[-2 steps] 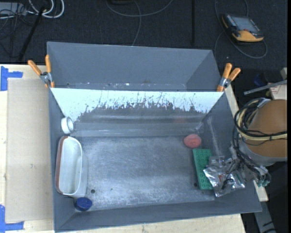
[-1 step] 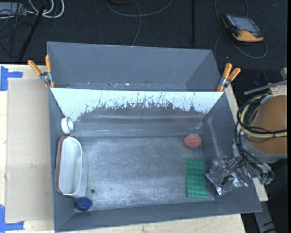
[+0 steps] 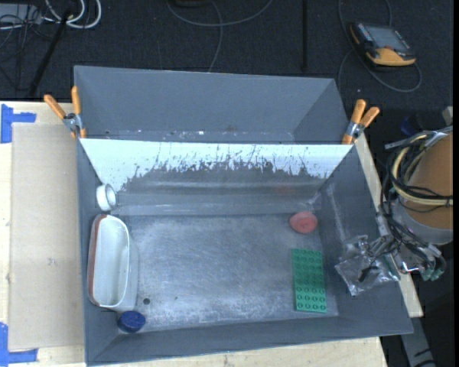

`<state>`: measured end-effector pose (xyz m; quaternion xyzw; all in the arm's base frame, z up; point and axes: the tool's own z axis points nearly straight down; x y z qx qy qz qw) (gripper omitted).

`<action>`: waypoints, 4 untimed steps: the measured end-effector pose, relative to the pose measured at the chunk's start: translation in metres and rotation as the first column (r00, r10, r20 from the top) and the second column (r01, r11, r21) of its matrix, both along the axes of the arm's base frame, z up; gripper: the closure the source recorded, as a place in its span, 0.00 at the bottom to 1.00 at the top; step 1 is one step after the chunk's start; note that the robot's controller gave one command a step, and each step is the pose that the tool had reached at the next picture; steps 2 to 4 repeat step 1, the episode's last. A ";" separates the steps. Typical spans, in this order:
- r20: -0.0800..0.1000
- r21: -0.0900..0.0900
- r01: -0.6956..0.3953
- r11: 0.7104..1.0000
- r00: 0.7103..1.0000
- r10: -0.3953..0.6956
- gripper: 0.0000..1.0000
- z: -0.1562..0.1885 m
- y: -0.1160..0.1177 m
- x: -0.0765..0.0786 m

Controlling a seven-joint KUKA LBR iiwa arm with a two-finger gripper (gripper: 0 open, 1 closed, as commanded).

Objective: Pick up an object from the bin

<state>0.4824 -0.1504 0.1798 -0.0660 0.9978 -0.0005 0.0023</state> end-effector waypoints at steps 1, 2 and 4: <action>-0.004 0.002 0.004 1.000 1.000 -0.004 1.00 0.002 0.000 0.000; -0.004 0.002 0.004 1.000 1.000 -0.004 1.00 0.002 0.000 0.000; -0.004 0.002 0.004 1.000 1.000 -0.004 1.00 0.002 0.000 0.000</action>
Offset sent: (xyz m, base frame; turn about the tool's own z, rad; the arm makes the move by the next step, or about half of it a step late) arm 0.0000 -0.0002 0.0030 0.0000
